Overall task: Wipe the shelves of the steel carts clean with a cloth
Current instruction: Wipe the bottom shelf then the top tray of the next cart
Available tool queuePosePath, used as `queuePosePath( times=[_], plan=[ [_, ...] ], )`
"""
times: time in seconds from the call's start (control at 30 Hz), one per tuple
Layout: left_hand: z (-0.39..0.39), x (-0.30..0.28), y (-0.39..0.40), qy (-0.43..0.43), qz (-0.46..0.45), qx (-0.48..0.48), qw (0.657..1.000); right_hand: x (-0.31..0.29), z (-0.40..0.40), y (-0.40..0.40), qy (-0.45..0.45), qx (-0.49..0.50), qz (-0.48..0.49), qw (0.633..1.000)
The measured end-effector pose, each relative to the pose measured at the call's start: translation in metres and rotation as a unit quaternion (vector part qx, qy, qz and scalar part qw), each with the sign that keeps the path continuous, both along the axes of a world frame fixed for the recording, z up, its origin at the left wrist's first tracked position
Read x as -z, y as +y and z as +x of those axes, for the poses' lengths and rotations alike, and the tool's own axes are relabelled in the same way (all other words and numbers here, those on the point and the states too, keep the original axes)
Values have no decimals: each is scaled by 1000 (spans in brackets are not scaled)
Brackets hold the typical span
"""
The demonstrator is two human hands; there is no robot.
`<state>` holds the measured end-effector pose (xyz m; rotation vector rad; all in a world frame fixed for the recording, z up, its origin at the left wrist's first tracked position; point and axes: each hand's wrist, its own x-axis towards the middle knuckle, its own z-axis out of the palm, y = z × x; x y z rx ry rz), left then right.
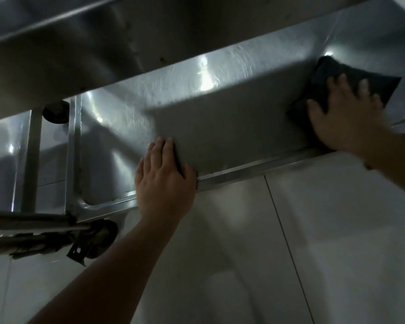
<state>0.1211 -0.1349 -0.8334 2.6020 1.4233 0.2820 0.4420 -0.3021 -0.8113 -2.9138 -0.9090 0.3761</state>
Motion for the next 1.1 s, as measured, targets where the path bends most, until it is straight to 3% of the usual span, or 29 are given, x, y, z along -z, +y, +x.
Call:
queuePosePath(
  times=[0.07, 0.17, 0.3, 0.4, 0.63, 0.73, 0.87, 1.0, 1.1],
  plan=[
    [1, -1, -1, 2, 0, 0, 1000, 3, -47, 11, 1, -57, 9, 998],
    [2, -5, -2, 12, -5, 0, 1000, 3, -102, 19, 2, -224, 4, 974],
    [2, -8, -1, 22, -11, 2, 1000, 0, -90, 7, -18, -339, -14, 941],
    [2, -7, 0, 19, -12, 3, 1000, 0, -59, -11, -26, -355, 5, 935],
    [0, -8, 1, 23, -24, 6, 999, 2, 41, -65, -54, -165, 46, 984],
    [0, -10, 0, 20, -28, 9, 999, 20, 102, -102, -119, -94, 58, 987],
    [0, -10, -1, 17, -28, 4, 999, 43, 181, -145, -89, 88, 24, 992],
    [2, -8, -5, 7, -21, -4, 1000, 35, 145, -127, -73, 187, 65, 977],
    [3, -8, -7, 7, -20, -5, 1000, 19, 87, -108, -72, 193, 88, 975]
  ],
)
